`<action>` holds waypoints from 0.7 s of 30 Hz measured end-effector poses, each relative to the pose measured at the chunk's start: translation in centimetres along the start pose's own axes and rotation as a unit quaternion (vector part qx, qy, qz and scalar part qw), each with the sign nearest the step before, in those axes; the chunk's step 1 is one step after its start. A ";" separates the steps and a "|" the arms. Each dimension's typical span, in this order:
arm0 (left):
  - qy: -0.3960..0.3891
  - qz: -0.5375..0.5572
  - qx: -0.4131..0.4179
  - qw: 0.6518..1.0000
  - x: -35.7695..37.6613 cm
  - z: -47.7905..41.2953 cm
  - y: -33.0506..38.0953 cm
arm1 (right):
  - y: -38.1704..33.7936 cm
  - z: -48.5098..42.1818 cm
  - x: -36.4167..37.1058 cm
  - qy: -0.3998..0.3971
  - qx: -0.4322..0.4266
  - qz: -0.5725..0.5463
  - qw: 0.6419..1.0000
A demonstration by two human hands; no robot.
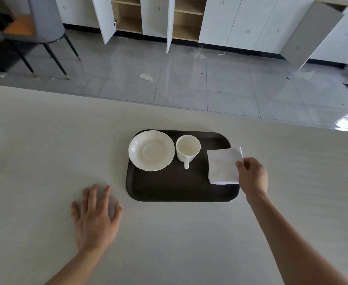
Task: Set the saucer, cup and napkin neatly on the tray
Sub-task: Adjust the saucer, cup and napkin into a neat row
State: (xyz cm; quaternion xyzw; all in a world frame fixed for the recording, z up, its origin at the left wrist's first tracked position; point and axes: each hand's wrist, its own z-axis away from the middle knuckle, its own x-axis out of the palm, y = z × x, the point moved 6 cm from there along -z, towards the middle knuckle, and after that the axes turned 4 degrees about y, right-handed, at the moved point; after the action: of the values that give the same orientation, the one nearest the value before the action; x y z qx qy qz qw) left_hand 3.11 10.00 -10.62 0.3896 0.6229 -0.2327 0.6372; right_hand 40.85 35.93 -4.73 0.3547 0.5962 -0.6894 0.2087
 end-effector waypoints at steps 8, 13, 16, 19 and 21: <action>-0.008 -0.003 -0.005 1.000 -0.2 0.0 0.1 | -2.2 -2.9 3.3 -0.082 0.020 -0.048 0.995; -0.013 -0.008 -0.002 1.000 -0.1 -0.1 0.1 | -2.8 -3.4 4.3 -0.101 0.009 0.015 0.995; -0.014 -0.009 -0.001 1.000 0.0 -0.1 0.0 | -2.9 -3.4 4.4 -0.086 -0.013 0.079 0.993; -0.014 -0.009 -0.003 1.000 0.0 -0.1 0.0 | -3.0 -3.4 4.2 -0.075 -0.031 0.125 0.989; -0.015 -0.008 -0.003 1.000 -0.1 -0.1 0.1 | -3.0 -3.4 4.2 -0.076 -0.044 0.147 0.985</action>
State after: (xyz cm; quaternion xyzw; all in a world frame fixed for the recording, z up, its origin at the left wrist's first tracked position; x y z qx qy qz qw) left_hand 3.13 10.11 -10.48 0.3795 0.6171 -0.2415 0.6456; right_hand 36.74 40.40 -5.89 0.3751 0.5499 -0.6494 0.3677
